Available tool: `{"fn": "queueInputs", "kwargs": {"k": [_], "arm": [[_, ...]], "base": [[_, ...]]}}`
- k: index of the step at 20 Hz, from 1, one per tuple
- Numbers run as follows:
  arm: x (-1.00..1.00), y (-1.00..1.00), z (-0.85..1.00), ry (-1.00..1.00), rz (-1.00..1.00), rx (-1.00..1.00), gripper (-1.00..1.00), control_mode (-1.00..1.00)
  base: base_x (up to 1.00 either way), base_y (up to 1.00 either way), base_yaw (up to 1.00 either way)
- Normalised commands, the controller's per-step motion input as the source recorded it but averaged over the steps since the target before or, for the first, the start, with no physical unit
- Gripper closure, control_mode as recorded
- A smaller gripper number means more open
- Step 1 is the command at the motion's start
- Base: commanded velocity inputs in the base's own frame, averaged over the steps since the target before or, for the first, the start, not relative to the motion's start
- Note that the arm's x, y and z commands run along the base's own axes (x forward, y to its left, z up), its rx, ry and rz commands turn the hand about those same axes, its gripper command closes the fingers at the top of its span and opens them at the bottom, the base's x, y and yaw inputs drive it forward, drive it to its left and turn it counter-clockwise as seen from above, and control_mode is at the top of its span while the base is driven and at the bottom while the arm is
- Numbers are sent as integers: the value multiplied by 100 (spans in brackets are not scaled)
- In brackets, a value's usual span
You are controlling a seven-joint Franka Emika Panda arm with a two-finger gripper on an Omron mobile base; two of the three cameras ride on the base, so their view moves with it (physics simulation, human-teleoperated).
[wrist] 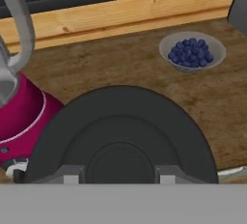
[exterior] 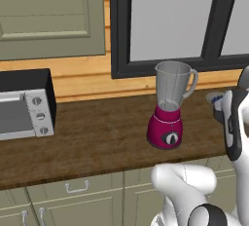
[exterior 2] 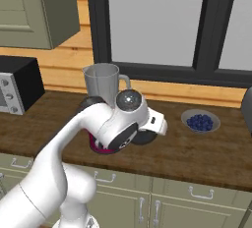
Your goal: Close the lid blender by securely placing the lid on top.
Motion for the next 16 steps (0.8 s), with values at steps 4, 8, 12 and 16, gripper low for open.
{"fn": "queueInputs", "kwargs": {"k": [4, 8, 12, 16], "arm": [[0, 15, 82, 0, 0, 1, 100, -100], [0, 26, 65, 0, 0, 0, 100, -100], [0, 18, 52, 0, 0, 2, 100, -100], [-2, 6, 43, -1, 0, 5, 100, -100]], "base": [[0, 0, 0], [0, 0, 0], [0, 0, 0], [0, 0, 0]]}}
